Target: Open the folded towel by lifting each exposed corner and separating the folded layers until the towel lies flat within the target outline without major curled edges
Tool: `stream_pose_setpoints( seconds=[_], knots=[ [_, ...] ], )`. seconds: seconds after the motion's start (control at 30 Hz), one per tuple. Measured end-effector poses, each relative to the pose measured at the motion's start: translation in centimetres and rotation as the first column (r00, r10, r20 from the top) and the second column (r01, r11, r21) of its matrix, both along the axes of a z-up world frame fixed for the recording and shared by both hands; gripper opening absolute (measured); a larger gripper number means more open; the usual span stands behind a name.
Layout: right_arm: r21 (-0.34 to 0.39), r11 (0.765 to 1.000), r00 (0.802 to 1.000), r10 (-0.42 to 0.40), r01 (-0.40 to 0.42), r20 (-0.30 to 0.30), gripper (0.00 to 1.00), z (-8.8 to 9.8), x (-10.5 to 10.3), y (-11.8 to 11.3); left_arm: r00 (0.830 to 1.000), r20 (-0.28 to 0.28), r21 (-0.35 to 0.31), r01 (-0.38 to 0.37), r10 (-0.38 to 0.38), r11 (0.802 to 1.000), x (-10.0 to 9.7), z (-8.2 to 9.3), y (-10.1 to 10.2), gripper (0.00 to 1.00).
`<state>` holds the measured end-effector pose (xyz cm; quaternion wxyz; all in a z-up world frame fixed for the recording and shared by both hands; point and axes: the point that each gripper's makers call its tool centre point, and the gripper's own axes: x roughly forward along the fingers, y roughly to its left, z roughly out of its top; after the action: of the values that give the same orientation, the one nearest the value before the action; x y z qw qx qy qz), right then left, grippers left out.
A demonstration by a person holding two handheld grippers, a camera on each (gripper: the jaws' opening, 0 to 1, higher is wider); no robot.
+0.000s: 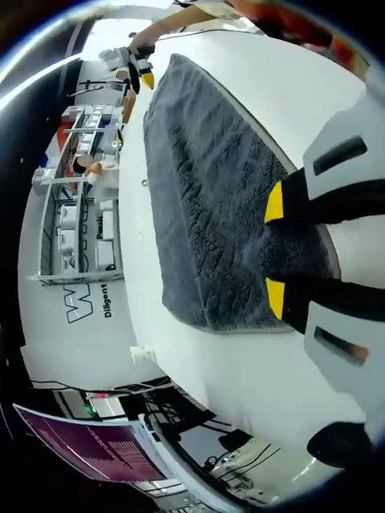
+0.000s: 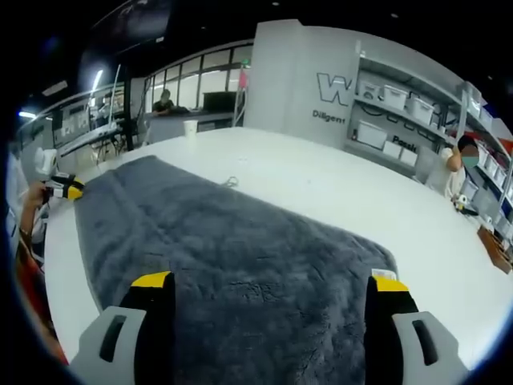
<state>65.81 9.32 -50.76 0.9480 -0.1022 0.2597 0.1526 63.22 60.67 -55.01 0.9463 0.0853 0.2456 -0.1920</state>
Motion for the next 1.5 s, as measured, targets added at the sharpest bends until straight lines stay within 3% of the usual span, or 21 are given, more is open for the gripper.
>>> stream_pose_setpoints(
  seconds=[0.1, 0.37, 0.9, 1.07, 1.1, 1.2, 1.4, 1.5],
  knots=[
    [0.000, 1.000, 1.000, 0.000, 0.000, -0.002, 0.98, 0.0, -0.1, -0.1, 1.000, -0.025, 0.010, 0.014, -0.014, 1.000, -0.1, -0.9, -0.1, 0.12],
    [-0.009, 1.000, 1.000, -0.008, 0.007, -0.010, 0.98, -0.1, -0.5, -0.5, 0.999, -0.026, 0.025, 0.030, -0.029, 0.999, -0.3, -0.7, -0.1, 0.06],
    [-0.013, 1.000, 1.000, -0.015, 0.015, -0.027, 0.99, -0.5, -1.1, -0.7, 0.993, -0.091, 0.081, 0.089, -0.082, 0.993, -1.9, -0.8, 0.4, 0.04],
    [-0.014, 1.000, 0.999, -0.018, 0.018, -0.028, 0.99, -0.6, -1.4, -0.8, 0.991, -0.098, 0.132, 0.103, -0.090, 0.986, -2.0, -0.8, 0.4, 0.05],
    [-0.013, 1.000, 0.999, -0.018, 0.017, -0.029, 0.99, -0.6, -1.5, -0.8, 0.992, -0.088, 0.159, 0.107, -0.094, 0.981, -1.9, -0.7, 0.4, 0.07],
    [-0.014, 1.000, 1.000, -0.013, 0.013, -0.027, 0.99, -0.5, -1.9, -0.7, 0.995, -0.068, 0.177, 0.089, -0.078, 0.980, -1.8, -0.2, 0.5, 0.27],
    [-0.003, 1.000, 1.000, 0.014, -0.014, -0.012, 0.99, -0.1, -2.6, 0.5, 0.995, -0.027, 0.078, 0.102, -0.101, 0.992, -1.4, 0.8, -1.1, 0.60],
    [0.003, 0.999, 0.999, 0.045, -0.045, -0.019, 0.99, -0.3, -3.0, 1.7, 0.990, -0.031, 0.061, 0.136, -0.135, 0.989, -1.2, 0.6, -2.7, 0.65]
  ],
)
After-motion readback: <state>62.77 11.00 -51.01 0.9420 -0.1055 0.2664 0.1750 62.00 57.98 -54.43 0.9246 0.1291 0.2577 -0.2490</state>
